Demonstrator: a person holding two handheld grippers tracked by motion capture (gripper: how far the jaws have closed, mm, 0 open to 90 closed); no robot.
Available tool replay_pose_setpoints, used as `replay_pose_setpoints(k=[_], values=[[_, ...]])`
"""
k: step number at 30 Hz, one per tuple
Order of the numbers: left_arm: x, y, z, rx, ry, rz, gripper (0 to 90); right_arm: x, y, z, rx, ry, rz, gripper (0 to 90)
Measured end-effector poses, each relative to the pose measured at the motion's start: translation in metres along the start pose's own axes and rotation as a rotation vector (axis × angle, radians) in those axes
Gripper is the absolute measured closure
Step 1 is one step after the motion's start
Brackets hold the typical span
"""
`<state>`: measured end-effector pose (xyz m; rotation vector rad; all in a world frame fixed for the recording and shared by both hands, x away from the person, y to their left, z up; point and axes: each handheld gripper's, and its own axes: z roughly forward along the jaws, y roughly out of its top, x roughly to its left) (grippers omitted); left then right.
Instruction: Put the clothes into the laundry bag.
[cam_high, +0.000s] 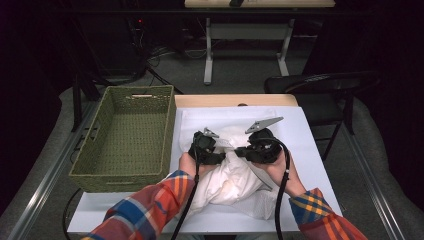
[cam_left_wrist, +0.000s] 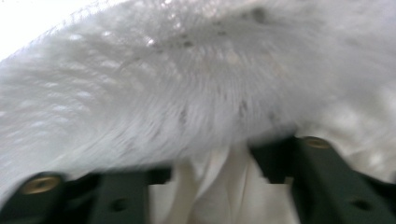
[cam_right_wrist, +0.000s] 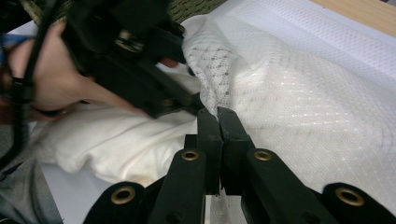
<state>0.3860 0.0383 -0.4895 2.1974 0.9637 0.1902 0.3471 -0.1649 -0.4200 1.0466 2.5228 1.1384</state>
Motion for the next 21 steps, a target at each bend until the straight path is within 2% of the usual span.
replay_pose_setpoints(k=[1,2,5,6,7,8,9,10,11,15,17,19,20,21], values=[[-0.002,-0.001,-0.007,0.005,0.003,0.028,43.0,0.0,0.0,-0.001,-0.003,-0.001,0.002,89.1],[-0.003,-0.001,-0.012,0.006,-0.01,0.035,36.0,-0.001,0.0,-0.002,-0.006,-0.004,0.003,89.1],[-0.013,-0.007,-0.028,0.019,-0.048,0.074,22.7,-0.001,0.0,-0.002,-0.008,-0.01,0.004,89.0],[-0.017,-0.009,-0.031,0.029,-0.038,0.092,20.1,0.0,0.0,-0.002,-0.01,-0.012,0.003,89.0],[-0.023,-0.012,-0.034,0.047,-0.035,0.129,18.3,0.0,0.0,-0.002,-0.009,-0.011,0.002,89.0],[-0.026,-0.014,-0.034,0.056,-0.048,0.145,15.0,0.0,0.0,-0.001,-0.006,-0.011,0.001,88.9],[-0.031,-0.018,-0.034,0.068,-0.037,0.165,14.9,0.0,0.0,-0.001,-0.005,-0.012,0.002,88.9],[-0.034,-0.02,-0.032,0.078,-0.043,0.183,13.1,0.001,0.0,0.0,-0.004,-0.012,-0.001,88.8],[-0.036,-0.023,-0.029,0.089,-0.051,0.183,11.1,0.002,0.0,0.001,-0.001,-0.012,-0.001,88.6],[-0.041,-0.027,-0.011,0.107,-0.071,0.16,12.6,0.003,0.0,0.004,0.006,-0.013,0.003,88.3],[-0.042,-0.027,0.001,0.109,-0.128,0.148,17.3,0.003,-0.001,0.005,0.013,-0.022,-0.002,88.5],[-0.043,-0.028,0.015,0.115,-0.162,0.125,19.7,0.003,-0.002,0.007,0.017,-0.029,-0.011,88.8],[-0.044,-0.028,0.02,0.109,-0.164,0.108,23.4,0.002,-0.003,0.009,0.022,-0.031,-0.009,89.0],[-0.044,-0.028,0.024,0.109,-0.15,0.106,30.1,0.001,-0.003,0.01,0.023,-0.03,-0.002,89.1]])
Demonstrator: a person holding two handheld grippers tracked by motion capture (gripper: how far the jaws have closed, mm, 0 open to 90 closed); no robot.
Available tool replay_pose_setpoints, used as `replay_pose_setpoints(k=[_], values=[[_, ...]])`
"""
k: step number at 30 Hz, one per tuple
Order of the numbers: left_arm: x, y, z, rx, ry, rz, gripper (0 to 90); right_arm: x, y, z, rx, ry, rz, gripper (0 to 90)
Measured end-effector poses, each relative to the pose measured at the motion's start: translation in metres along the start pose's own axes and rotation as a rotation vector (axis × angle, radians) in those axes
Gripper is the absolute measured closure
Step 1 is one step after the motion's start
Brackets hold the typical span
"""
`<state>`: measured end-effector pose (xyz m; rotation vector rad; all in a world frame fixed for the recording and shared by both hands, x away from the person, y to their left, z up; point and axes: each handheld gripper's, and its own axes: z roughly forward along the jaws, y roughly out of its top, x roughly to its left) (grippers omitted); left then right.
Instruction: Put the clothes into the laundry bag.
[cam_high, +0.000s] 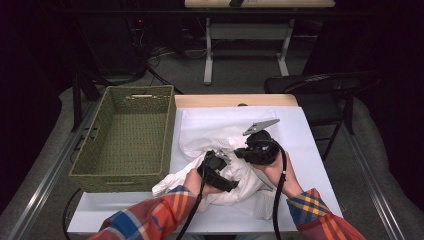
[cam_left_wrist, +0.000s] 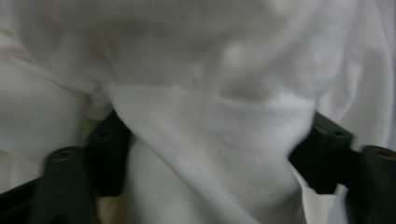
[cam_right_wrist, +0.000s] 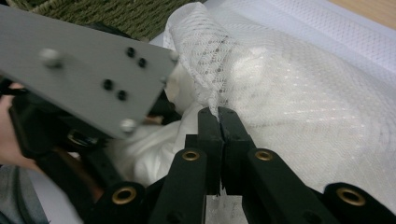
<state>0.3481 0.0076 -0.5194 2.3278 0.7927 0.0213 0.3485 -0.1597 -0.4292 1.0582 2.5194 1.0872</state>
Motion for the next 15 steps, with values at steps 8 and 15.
replay_pose_setpoints(k=[8,15], values=[[0.012,0.008,-0.009,-0.144,0.015,-0.132,76.2,0.006,0.002,-0.007,-0.055,-0.012,-0.008,90.0],[0.023,0.028,-0.013,-0.241,0.051,-0.239,73.6,0.007,0.006,-0.022,-0.108,0.015,0.004,90.0]])
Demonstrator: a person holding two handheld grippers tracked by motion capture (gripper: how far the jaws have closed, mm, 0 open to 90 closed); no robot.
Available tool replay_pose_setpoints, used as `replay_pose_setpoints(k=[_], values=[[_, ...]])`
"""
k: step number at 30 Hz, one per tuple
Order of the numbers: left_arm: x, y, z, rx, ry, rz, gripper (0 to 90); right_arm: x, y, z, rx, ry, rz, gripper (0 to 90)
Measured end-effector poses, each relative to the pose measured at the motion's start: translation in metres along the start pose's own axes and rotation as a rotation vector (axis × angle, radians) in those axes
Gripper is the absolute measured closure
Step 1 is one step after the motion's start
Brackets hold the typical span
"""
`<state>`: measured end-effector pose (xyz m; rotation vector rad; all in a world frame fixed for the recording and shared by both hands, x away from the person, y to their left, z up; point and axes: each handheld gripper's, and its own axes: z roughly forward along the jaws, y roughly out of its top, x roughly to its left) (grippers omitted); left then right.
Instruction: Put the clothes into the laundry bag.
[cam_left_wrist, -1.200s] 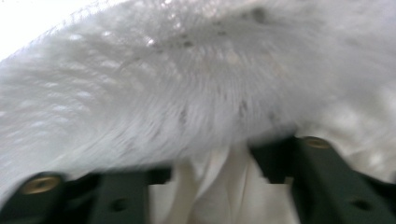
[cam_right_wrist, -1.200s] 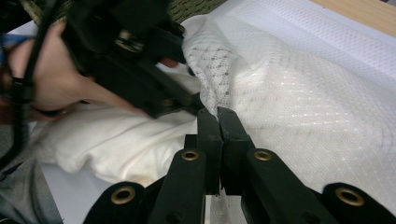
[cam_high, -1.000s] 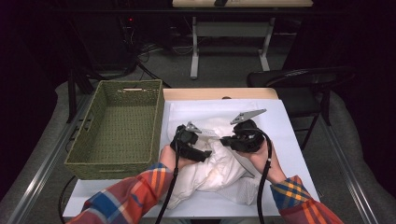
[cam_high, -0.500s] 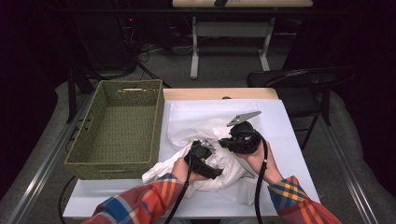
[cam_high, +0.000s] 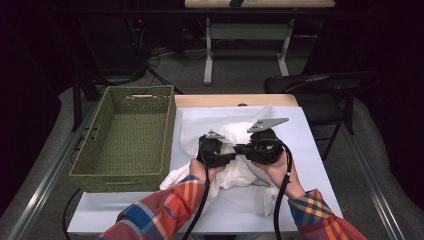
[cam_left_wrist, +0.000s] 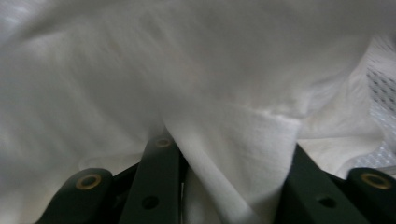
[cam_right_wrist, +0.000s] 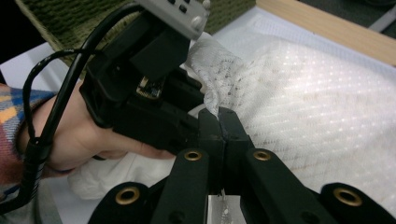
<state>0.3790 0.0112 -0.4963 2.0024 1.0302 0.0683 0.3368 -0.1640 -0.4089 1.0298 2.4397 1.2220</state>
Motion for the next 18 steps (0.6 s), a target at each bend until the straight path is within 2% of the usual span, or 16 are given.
replay_pose_setpoints(k=[1,2,3,5,7,8,10,12,14,15,18], values=[[0.002,0.0,0.005,0.034,0.012,0.019,70.2,-0.002,-0.002,0.002,0.015,-0.009,0.003,90.0],[0.004,-0.002,0.01,0.046,0.011,0.015,64.5,-0.004,-0.005,0.007,0.044,-0.02,0.0,90.0],[0.006,-0.004,0.011,0.059,-0.01,0.009,60.4,-0.007,-0.008,0.01,0.06,-0.018,0.006,89.8],[0.004,-0.006,0.009,0.084,-0.005,0.056,46.8,-0.009,-0.012,0.016,0.087,-0.025,0.005,89.5],[-0.001,-0.008,0.001,0.107,0.001,0.128,37.1,-0.012,-0.013,0.016,0.088,-0.024,0.01,89.2],[-0.003,-0.008,-0.002,0.113,-0.004,0.145,31.0,-0.013,-0.013,0.015,0.083,-0.03,0.007,89.0],[-0.005,-0.008,-0.008,0.127,0.007,0.183,25.7,-0.013,-0.013,0.014,0.085,-0.028,0.011,88.5],[-0.006,-0.009,-0.017,0.129,-0.006,0.196,23.2,-0.013,-0.013,0.013,0.083,-0.03,0.012,88.1],[-0.009,-0.012,-0.025,0.13,0.005,0.234,19.4,-0.012,-0.013,0.013,0.079,-0.031,0.006,87.6],[-0.011,-0.013,-0.029,0.149,0.017,0.262,18.8,-0.012,-0.013,0.012,0.07,-0.032,0.006,87.9],[-0.015,-0.019,-0.033,0.163,0.007,0.287,15.9,-0.012,-0.013,0.012,0.067,-0.036,-0.006,88.9]])
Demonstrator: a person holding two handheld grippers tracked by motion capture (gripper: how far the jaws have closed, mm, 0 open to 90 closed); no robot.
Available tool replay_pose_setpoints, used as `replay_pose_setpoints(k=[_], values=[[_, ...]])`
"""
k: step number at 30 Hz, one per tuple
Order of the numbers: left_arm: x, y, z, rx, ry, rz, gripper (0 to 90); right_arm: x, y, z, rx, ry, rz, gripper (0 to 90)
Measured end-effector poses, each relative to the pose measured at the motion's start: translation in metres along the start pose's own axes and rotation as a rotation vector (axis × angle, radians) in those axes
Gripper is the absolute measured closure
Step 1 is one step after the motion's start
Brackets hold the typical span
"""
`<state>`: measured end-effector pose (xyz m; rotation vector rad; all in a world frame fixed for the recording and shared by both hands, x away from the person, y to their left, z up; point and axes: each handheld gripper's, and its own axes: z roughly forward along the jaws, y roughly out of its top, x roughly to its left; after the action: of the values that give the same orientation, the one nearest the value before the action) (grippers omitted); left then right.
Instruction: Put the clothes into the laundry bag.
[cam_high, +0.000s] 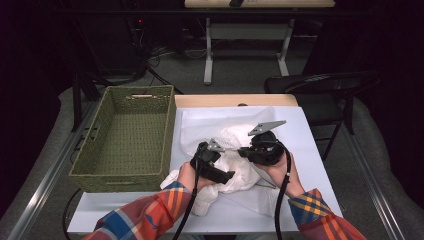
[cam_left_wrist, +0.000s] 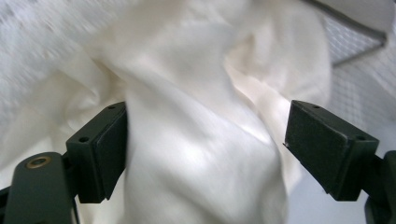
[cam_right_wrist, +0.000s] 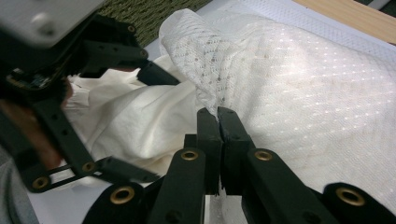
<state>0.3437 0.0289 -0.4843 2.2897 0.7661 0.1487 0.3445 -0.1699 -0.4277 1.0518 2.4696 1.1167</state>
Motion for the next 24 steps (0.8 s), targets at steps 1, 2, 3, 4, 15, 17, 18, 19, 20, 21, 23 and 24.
replay_pose_setpoints(k=[1,2,3,4,15,17,18,19,20,21,23,24], values=[[-0.002,-0.003,0.0,0.007,0.005,0.012,15.7,0.0,0.0,0.0,0.001,-0.001,-0.002,89.0],[-0.005,-0.006,0.0,0.017,0.004,0.026,15.5,0.0,0.0,0.001,0.004,-0.004,0.0,89.1],[-0.007,-0.008,0.002,0.029,0.008,0.032,15.5,0.0,0.0,0.001,0.005,-0.003,-0.002,89.2],[-0.009,-0.01,0.003,0.035,0.01,0.038,15.3,0.0,0.0,0.002,0.007,-0.005,-0.003,89.3],[-0.006,-0.019,0.042,0.072,0.009,-0.094,56.3,0.001,-0.003,0.008,0.034,-0.016,-0.002,89.9],[-0.005,-0.016,0.041,0.065,-0.016,-0.115,71.2,0.002,-0.002,0.007,0.031,-0.011,-0.006,90.0],[-0.004,-0.014,0.04,0.053,-0.03,-0.138,74.3,0.002,-0.001,0.007,0.021,0.001,-0.006,90.0],[-0.002,-0.011,0.037,0.038,-0.048,-0.161,75.7,0.003,-0.001,0.005,0.017,0.005,-0.006,90.0],[-0.002,-0.007,0.034,0.009,-0.059,-0.185,76.7,0.005,0.001,0.003,0.01,0.007,-0.009,90.0],[-0.002,-0.003,0.031,-0.007,-0.059,-0.185,77.1,0.007,0.003,0.0,-0.006,0.011,-0.011,90.0],[-0.001,0.009,0.024,-0.086,-0.048,-0.215,77.3,0.009,0.005,-0.005,-0.029,0.017,-0.01,90.0],[0.0,0.012,0.023,-0.101,-0.049,-0.228,77.3,0.009,0.007,-0.009,-0.049,0.025,0.0,90.0]])
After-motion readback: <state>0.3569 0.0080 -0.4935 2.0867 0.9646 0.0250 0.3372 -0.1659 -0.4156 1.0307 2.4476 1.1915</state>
